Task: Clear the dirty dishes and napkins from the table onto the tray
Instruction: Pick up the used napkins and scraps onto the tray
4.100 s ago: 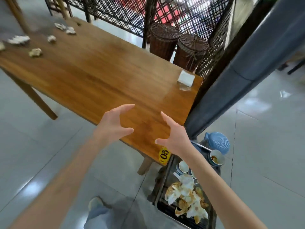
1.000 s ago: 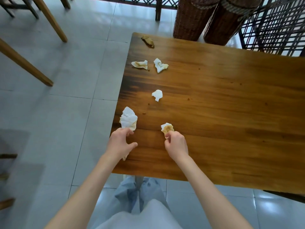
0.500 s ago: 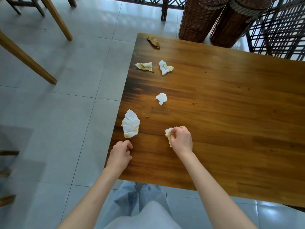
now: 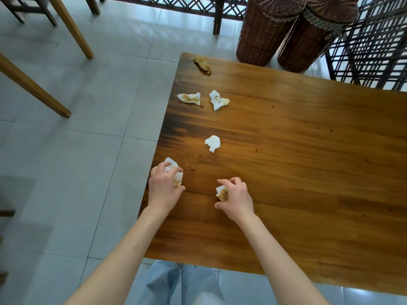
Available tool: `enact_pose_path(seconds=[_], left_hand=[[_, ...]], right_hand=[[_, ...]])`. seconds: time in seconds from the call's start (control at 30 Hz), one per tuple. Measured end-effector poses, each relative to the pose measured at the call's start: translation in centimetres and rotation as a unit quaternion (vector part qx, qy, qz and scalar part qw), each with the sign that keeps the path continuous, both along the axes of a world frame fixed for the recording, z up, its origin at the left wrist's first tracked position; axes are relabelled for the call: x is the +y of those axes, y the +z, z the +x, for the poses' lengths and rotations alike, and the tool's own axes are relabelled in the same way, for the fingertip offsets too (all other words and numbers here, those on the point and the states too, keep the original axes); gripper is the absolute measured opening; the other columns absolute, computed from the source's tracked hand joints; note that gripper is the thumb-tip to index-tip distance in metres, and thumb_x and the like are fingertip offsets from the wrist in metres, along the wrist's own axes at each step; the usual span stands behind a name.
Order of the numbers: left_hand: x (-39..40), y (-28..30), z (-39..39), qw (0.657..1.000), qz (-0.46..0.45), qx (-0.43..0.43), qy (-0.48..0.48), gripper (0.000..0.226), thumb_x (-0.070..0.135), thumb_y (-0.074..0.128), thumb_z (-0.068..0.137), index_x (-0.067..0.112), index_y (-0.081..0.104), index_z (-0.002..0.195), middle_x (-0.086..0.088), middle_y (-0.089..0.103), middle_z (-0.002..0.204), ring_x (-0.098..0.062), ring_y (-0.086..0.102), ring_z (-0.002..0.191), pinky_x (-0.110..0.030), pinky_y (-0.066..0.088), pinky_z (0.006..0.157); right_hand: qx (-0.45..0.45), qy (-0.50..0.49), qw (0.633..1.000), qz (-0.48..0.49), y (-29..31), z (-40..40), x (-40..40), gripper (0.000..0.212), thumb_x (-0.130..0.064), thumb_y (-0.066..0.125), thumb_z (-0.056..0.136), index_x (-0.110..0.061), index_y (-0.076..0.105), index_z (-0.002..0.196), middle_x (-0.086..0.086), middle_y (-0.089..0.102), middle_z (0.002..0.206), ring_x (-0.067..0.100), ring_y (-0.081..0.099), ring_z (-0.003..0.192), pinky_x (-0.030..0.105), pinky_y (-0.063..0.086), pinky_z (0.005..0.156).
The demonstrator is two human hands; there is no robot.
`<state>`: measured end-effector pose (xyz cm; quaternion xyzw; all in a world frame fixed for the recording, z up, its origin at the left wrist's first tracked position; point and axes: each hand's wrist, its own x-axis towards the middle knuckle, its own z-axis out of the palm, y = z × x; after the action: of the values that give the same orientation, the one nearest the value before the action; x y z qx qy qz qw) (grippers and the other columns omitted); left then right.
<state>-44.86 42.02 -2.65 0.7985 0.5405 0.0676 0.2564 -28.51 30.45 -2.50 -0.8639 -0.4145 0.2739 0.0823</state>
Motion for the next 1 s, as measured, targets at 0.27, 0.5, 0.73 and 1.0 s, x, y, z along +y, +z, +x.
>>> enact_pose_path(seconds=[0.27, 0.5, 0.73, 1.0], left_hand=[[-0.3, -0.9, 0.4, 0.998, -0.035, 0.052, -0.013, 0.050, 0.023, 0.069, 0.083, 0.025, 0.053, 0.130, -0.007, 0.042, 0.139, -0.024, 0.035, 0.125, -0.035, 0.043, 0.099], [0.3, -0.4, 0.9, 0.999, -0.022, 0.002, 0.025, 0.038, 0.008, 0.058, 0.090, 0.017, 0.057, 0.127, -0.008, 0.052, 0.125, -0.021, 0.044, 0.111, -0.029, 0.047, 0.090], [3.7, 0.7, 3.3, 0.998, 0.000, -0.016, 0.058, 0.035, 0.012, 0.059, 0.090, 0.022, 0.059, 0.124, -0.007, 0.053, 0.124, -0.021, 0.047, 0.110, -0.030, 0.047, 0.089], [7.0, -0.6, 5.7, 0.997, 0.018, -0.016, 0.079, 0.037, 0.013, 0.060, 0.089, 0.023, 0.058, 0.125, -0.005, 0.053, 0.123, -0.021, 0.047, 0.111, -0.032, 0.046, 0.092]], right_hand=[[-0.022, 0.007, 0.998, 0.051, -1.0, -0.3, 0.0, 0.028, -0.012, 0.070, 0.082, -0.019, 0.068, 0.109, -0.004, 0.057, 0.109, 0.012, 0.053, 0.104, 0.019, 0.047, 0.080], [-0.009, 0.021, 0.996, 0.086, -0.4, -0.1, 1.5, 0.021, -0.007, 0.059, 0.088, -0.015, 0.068, 0.105, -0.001, 0.059, 0.107, 0.013, 0.054, 0.101, 0.018, 0.047, 0.078], [-0.003, 0.038, 0.990, 0.136, 1.8, 2.2, 6.5, 0.022, -0.008, 0.063, 0.086, -0.015, 0.068, 0.107, 0.001, 0.061, 0.108, 0.013, 0.055, 0.100, 0.018, 0.045, 0.080], [0.000, 0.069, 0.990, 0.124, 1.5, 5.6, 12.8, 0.034, 0.000, 0.060, 0.086, -0.016, 0.064, 0.116, 0.002, 0.059, 0.122, 0.018, 0.051, 0.114, 0.026, 0.047, 0.088]])
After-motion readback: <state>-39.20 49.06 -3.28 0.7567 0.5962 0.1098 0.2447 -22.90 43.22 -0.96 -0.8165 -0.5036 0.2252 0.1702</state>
